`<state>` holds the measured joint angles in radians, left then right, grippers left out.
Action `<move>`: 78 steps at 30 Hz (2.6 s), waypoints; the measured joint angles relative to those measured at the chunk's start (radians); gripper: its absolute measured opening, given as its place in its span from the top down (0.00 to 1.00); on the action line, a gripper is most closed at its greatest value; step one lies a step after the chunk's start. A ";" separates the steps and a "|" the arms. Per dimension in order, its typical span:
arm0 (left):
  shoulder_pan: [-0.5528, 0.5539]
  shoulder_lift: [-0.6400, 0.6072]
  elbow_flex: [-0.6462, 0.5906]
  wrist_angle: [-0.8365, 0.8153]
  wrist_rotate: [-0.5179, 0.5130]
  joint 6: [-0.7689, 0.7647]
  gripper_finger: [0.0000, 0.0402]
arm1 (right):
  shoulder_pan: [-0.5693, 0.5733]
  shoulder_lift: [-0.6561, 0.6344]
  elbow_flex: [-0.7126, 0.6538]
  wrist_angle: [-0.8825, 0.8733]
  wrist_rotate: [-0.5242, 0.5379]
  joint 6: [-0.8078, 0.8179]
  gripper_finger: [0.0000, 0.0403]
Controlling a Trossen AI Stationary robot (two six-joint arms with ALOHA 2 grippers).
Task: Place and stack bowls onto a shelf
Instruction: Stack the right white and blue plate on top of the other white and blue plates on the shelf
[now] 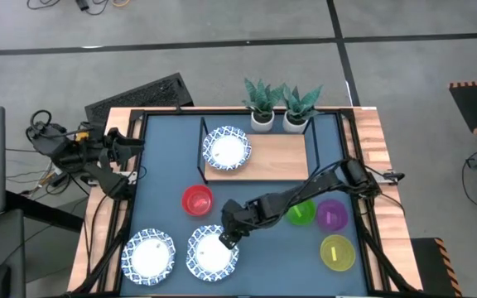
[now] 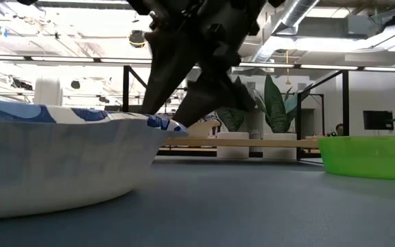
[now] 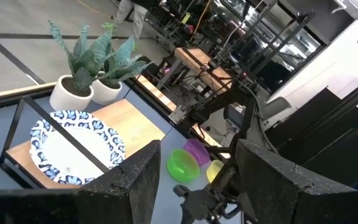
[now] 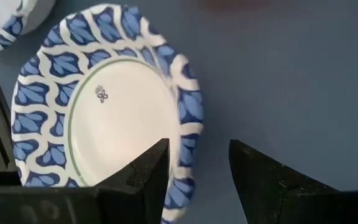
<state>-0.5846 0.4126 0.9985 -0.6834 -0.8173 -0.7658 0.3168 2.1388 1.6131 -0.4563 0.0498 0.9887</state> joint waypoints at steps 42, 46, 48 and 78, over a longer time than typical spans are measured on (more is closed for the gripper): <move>0.000 0.000 0.000 -0.030 -0.006 0.001 0.51 | -0.021 0.006 0.285 -0.425 -0.021 -0.079 0.96; 0.000 0.000 0.000 -0.030 -0.006 0.001 0.51 | -0.063 0.005 0.373 -0.571 -0.021 -0.058 0.96; 0.000 0.000 0.000 -0.032 -0.006 0.002 0.51 | -0.092 0.006 0.420 -0.651 -0.021 -0.047 0.96; 0.000 -0.001 0.000 -0.045 -0.008 0.002 0.51 | -0.633 -0.122 0.721 -1.066 0.121 -0.289 0.96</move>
<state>-0.5846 0.4118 0.9985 -0.7280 -0.8253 -0.7639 -0.3161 2.0164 2.3341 -1.5221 0.1709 0.6997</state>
